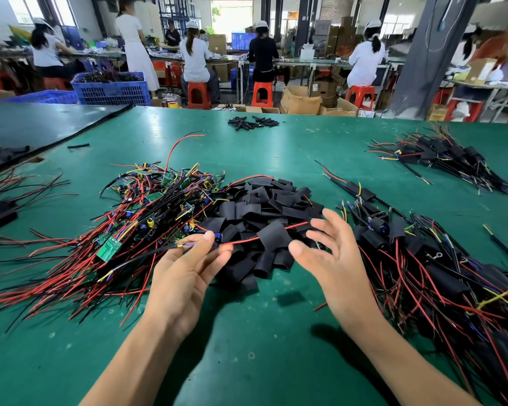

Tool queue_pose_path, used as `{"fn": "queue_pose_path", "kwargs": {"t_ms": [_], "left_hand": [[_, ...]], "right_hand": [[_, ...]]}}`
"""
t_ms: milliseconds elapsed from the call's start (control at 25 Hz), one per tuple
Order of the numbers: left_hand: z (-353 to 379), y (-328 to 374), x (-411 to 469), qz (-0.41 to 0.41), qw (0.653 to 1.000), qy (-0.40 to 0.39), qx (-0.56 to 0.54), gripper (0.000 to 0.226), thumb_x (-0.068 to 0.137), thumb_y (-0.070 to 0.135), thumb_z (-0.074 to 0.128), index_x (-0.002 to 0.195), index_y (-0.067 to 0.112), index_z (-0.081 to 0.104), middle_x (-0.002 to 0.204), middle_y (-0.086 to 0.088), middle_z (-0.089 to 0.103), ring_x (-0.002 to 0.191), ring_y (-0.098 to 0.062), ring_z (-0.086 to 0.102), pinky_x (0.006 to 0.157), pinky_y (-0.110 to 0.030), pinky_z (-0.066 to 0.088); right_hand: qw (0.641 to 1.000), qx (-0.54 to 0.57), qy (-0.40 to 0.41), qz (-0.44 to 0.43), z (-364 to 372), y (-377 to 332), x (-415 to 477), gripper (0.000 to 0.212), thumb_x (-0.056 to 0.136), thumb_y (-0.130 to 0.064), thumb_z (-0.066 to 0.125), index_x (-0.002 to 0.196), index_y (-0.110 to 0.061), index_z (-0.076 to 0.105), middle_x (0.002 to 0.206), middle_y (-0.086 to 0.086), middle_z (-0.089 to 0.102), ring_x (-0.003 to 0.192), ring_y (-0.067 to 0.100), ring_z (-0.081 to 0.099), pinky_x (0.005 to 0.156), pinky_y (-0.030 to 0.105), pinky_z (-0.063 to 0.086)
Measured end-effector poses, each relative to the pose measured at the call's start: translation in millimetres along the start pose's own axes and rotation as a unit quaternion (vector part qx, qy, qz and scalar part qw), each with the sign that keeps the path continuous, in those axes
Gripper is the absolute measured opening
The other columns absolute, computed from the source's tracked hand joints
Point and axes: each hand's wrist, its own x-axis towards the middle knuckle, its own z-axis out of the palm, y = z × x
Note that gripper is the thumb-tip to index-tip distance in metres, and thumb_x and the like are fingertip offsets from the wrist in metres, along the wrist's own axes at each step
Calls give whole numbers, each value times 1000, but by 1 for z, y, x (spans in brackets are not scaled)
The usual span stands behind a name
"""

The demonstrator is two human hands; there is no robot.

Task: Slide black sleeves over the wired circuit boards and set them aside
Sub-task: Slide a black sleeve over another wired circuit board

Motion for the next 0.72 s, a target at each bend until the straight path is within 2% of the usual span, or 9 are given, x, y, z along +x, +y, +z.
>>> {"fn": "queue_pose_path", "kwargs": {"t_ms": [80,160,200,320,440,520,640,720], "left_hand": [[-1,0,0,-11,1000,-6,-16,17,77,12,70,89,6,59,87,-9,63,82,-24,76,66,-21,59],[-1,0,0,-30,999,-13,-34,16,78,10,68,90,4,58,94,-13,62,87,-25,76,67,-22,59],[-1,-1,0,-39,998,-19,-42,16,78,9,67,90,3,59,94,-15,65,88,-26,76,67,-22,59],[2,-3,-3,-59,997,-49,-25,17,76,9,68,90,1,61,84,-12,72,87,-28,76,67,-23,59],[6,-8,-10,-90,993,-75,34,16,72,15,74,85,8,68,89,-16,73,83,-27,76,65,-26,60],[8,-9,-13,-94,990,-84,60,14,67,19,78,78,15,72,87,-15,73,79,-25,76,62,-26,60],[11,-10,-16,-81,990,-87,70,13,63,21,80,73,19,72,78,-9,71,71,-20,74,58,-24,59],[13,-12,-17,-87,990,-91,66,12,62,21,81,72,20,73,77,-9,71,67,-18,73,57,-23,59]], "right_hand": [[998,42,11,53,1,1,2,83,54,-58,78,126,-26,54,109,-9,67,88,3,67,73,21,52],[988,106,-37,103,3,2,2,66,62,-55,83,113,-17,66,86,0,69,65,14,62,57,25,49],[978,149,-67,131,5,2,1,55,66,-52,86,105,-15,71,83,5,68,60,16,58,53,25,47],[938,249,-137,196,8,0,0,45,72,-49,75,94,-10,69,85,10,68,60,16,57,56,26,48],[913,316,-166,197,5,-3,0,42,80,-39,70,110,-10,72,73,4,57,56,13,49,55,23,44],[907,333,-176,190,4,-6,-1,42,82,-34,67,120,-16,72,68,0,51,54,11,43,53,21,40],[898,341,-211,182,3,-7,-4,35,87,-30,66,119,-17,72,71,0,51,55,11,43,54,22,39],[903,327,-224,166,7,-6,-7,37,82,-30,72,115,-14,74,72,2,54,56,13,47,56,23,43]]}}
